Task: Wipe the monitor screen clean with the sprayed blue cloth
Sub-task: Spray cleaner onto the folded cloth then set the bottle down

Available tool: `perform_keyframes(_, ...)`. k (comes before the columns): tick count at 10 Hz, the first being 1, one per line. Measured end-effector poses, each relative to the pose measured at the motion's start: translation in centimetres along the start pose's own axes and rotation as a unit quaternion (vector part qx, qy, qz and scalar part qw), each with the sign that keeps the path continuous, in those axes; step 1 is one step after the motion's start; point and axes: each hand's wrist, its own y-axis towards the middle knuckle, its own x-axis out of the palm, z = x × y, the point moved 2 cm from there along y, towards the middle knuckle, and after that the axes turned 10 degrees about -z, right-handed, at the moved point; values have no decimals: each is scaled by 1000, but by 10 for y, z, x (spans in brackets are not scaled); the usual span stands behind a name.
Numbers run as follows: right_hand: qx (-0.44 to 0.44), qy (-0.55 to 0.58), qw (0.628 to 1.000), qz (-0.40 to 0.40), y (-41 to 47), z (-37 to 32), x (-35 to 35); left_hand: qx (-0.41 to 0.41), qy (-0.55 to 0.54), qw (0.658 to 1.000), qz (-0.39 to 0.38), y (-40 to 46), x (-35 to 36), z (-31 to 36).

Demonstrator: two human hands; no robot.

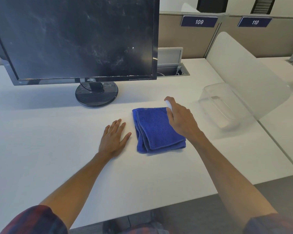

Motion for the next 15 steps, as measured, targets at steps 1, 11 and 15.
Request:
perform_keyframes(1,-5,3,1000,-8,3,0,-1,0,3,1000,-1,0,0,-1)
perform_keyframes(11,-9,36,999,-27,-45,-2,7,-2,-5,1000,-1,0,0,0)
perform_keyframes(15,-29,37,999,19,-13,-8,-13,-3,-7,1000,-4,0,0,0)
